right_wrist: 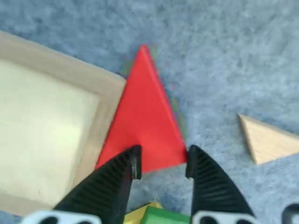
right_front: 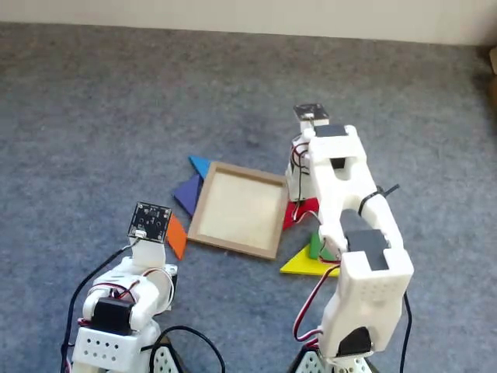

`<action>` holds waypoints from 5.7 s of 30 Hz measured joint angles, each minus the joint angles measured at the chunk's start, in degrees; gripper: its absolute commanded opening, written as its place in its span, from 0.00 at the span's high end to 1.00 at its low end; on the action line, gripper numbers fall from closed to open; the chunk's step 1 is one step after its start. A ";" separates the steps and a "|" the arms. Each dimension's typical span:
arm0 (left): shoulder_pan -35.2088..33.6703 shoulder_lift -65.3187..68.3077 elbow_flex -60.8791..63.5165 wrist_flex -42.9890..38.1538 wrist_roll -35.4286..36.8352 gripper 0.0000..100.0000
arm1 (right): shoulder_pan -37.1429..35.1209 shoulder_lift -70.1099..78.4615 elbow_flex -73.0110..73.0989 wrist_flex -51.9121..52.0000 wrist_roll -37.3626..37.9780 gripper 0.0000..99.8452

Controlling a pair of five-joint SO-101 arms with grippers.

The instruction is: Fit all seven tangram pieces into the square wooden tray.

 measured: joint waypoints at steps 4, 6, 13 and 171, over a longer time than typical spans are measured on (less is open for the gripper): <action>0.00 0.00 0.00 0.00 0.00 0.99 | -0.62 -3.78 0.00 1.58 0.00 0.87; 0.00 0.00 0.00 0.00 0.00 0.99 | -1.76 -5.27 0.00 2.64 0.00 0.87; 0.00 0.00 0.00 0.00 0.00 0.99 | -8.44 -7.30 0.00 3.34 0.09 0.87; 0.00 0.00 0.00 0.00 0.00 0.99 | -23.47 -24.09 18.37 -3.60 -22.95 0.83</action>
